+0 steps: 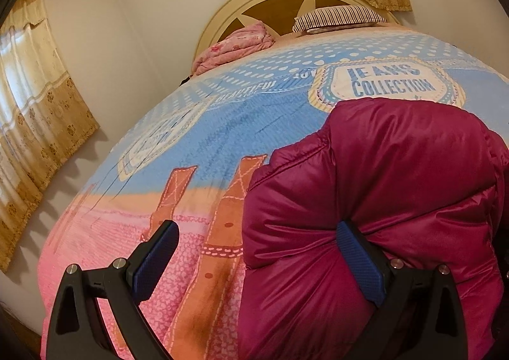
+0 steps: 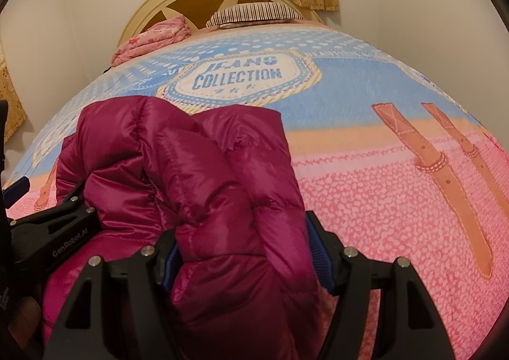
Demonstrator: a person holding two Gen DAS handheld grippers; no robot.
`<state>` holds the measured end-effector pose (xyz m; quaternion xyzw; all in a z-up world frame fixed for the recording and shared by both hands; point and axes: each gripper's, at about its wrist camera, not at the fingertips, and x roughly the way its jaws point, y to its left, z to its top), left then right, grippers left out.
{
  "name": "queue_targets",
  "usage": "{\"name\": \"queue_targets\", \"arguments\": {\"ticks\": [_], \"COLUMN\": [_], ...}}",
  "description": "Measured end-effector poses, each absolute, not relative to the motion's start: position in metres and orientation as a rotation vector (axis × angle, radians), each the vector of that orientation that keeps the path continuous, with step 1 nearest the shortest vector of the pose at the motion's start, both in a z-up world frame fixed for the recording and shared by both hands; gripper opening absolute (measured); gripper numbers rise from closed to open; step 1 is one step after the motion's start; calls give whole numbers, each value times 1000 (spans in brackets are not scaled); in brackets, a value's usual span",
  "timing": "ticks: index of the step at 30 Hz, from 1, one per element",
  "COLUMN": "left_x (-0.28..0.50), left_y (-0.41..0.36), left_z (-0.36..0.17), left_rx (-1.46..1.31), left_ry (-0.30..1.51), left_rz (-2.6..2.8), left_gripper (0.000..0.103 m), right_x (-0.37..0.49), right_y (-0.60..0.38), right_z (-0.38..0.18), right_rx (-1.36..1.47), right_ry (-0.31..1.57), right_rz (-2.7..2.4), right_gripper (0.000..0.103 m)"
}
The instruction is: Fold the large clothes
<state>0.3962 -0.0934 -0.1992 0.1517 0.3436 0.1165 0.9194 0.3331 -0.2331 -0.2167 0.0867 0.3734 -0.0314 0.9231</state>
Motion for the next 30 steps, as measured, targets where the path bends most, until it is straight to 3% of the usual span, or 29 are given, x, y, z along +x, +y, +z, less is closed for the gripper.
{"name": "queue_targets", "arguments": {"ticks": [16, 26, 30], "left_x": [399, 353, 340], "left_y": [-88, -32, -21], "left_z": [-204, -181, -190], "left_rx": [280, 63, 15], "left_ry": [731, 768, 807], "left_rz": [216, 123, 69], "left_gripper": [100, 100, 100], "right_x": [344, 344, 330], "right_y": [-237, -243, -260], "right_z": [-228, -228, -214], "right_rx": [212, 259, 320], "right_ry": [811, 822, 791], "right_rz": [-46, -9, 17], "right_gripper": [71, 73, 84]}}
